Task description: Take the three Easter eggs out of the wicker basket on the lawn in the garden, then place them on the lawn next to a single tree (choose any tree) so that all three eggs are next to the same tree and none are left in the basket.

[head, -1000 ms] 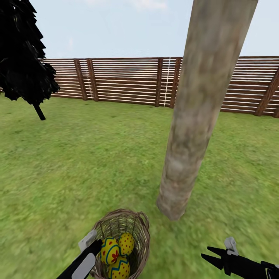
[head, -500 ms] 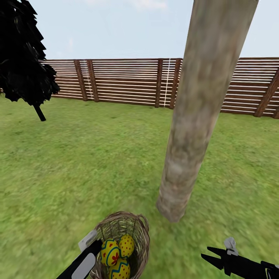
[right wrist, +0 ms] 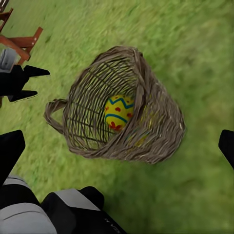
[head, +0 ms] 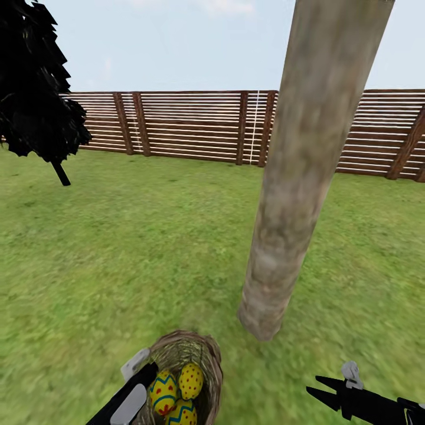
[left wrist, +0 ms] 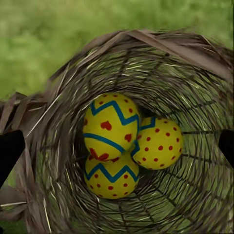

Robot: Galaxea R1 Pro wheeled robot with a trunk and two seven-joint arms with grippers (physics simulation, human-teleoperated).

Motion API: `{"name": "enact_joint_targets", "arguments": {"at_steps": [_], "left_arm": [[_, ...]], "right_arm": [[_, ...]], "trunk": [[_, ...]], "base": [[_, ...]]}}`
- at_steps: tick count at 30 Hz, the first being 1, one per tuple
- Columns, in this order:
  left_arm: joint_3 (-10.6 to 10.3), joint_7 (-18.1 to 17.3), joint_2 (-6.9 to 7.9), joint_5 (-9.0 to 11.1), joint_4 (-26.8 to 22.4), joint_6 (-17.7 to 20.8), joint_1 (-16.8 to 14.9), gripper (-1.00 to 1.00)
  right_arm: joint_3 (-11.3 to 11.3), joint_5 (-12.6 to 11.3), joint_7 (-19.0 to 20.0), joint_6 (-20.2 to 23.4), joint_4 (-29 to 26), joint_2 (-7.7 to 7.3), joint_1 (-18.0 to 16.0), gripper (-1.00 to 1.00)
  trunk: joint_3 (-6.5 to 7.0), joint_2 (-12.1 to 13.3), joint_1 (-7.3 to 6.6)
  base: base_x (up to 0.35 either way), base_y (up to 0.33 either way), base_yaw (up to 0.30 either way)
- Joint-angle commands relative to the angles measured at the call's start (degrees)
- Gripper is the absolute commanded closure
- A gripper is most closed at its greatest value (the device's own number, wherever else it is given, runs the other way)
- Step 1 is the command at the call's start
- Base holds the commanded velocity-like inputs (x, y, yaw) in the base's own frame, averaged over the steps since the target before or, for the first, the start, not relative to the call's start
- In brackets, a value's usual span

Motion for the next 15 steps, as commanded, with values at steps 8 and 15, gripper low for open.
{"name": "enact_joint_targets", "arguments": {"at_steps": [8, 15], "left_arm": [[-2.6, 0.5, 0.0, 0.4, -5.6, 2.1, 0.0, -1.0], [-2.8, 0.4, 0.08, 0.6, -5.5, 2.1, 0.0, -1.0]], "right_arm": [[-0.2, 0.4, 0.4, 0.6, -0.1, 0.05, -0.1, -1.0], [-0.3, 0.4, 0.4, 0.6, -0.1, 0.05, -0.1, -1.0]], "trunk": [[1.39, 3.2, -1.77], [2.65, 6.0, -3.3]], "base": [[0.0, 0.0, 0.0], [-0.266, 0.0, 0.0]]}}
